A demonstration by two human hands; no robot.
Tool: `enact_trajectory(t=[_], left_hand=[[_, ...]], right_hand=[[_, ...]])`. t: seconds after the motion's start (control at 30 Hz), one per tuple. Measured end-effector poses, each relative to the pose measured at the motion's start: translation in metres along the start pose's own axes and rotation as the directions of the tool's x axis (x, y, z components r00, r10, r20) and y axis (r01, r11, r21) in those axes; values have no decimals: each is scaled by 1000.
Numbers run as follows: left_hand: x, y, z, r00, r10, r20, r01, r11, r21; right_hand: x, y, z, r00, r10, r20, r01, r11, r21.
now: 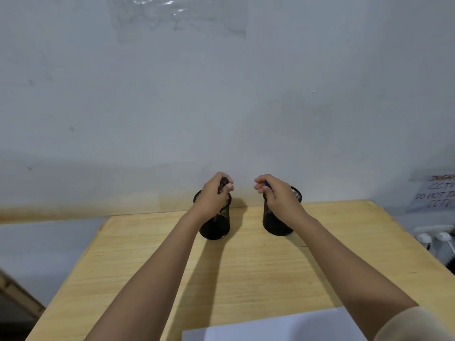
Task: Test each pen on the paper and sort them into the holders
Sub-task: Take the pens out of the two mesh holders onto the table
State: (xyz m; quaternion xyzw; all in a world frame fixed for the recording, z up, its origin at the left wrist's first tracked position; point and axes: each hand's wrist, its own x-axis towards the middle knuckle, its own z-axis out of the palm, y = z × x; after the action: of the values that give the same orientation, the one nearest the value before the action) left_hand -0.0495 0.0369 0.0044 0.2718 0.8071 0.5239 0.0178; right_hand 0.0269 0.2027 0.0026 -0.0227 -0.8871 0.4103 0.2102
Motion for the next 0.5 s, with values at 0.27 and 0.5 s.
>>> enact_trajectory(t=[0.27,0.5], left_hand=[[-1,7,4,997,29,-73,-32,999,-44],[1,43,-2,987,120,-107,-126,991,-55]], right_hand=[[1,1,-3,998,-47,-47,46,999,-26],[5,-19,-22,992,-73,-101,72,997,-11]])
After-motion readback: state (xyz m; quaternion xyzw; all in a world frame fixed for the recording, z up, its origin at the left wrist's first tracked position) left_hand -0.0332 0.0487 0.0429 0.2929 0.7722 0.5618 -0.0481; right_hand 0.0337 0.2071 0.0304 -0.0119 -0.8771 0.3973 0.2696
